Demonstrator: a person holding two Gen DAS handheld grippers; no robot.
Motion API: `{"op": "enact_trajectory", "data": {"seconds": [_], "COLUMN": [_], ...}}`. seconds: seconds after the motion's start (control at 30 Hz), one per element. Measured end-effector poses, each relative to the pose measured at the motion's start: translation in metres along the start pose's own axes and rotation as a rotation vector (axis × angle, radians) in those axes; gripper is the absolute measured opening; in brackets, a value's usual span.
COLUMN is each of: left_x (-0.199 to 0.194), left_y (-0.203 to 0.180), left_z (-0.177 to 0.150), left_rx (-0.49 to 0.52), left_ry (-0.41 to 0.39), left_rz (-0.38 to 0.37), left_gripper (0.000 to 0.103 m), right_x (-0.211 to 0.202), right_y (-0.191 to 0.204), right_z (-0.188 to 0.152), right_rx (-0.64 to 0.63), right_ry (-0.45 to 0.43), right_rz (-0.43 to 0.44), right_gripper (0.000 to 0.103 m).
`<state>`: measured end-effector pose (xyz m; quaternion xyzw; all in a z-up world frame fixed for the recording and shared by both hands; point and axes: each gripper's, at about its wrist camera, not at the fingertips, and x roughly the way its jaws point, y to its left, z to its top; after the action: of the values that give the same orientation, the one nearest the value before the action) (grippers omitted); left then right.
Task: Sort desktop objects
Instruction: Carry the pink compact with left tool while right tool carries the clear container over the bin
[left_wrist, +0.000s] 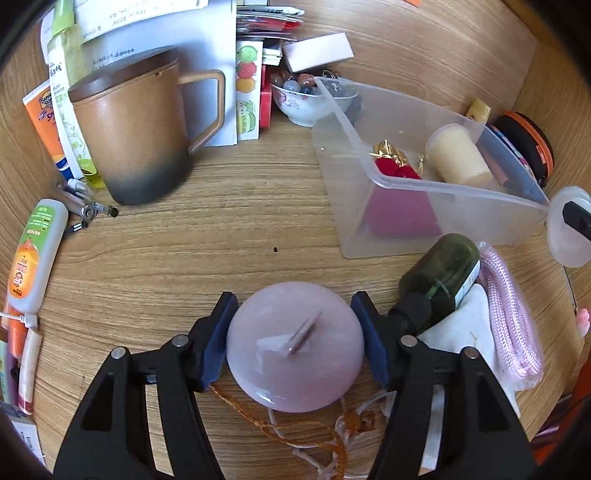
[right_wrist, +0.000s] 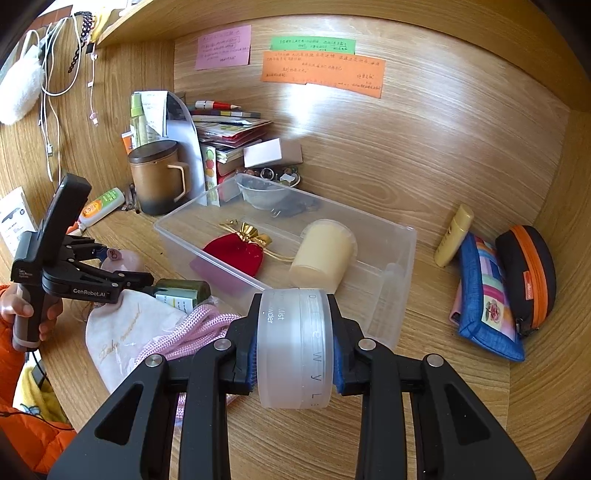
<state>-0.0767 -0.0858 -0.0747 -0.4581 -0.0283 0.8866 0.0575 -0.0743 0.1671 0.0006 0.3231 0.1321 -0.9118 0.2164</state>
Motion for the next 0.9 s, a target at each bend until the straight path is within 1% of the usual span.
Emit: {"op": "enact_trajectory", "data": {"seconds": [0.23,0.47,0.7,0.9], "left_x": [-0.008,-0.033,-0.062,-0.07], "left_y": [0.007,0.013,0.002,-0.016], "left_z": [-0.001,0.015,0.039,0.062], "left_rx": [-0.023,-0.045,-0.01,0.032], "left_ry": [-0.041,-0.11,-0.185,-0.211], "left_rz": [0.016,0.012,-0.013,-0.044], "left_gripper": [0.063,0.063,0.063,0.063], "right_x": [0.005,0.004,0.004,0.015], "right_y": [-0.001,-0.004,-0.013,-0.028], "right_z": [0.007,0.017,0.028,0.039], "right_rx": [-0.007,-0.01,0.002,0.016], "right_ry": [0.0,-0.019,-0.047,-0.049], "right_rz": [-0.01,-0.024,-0.035,-0.045], "right_gripper": [0.027,0.027,0.027,0.027]}}
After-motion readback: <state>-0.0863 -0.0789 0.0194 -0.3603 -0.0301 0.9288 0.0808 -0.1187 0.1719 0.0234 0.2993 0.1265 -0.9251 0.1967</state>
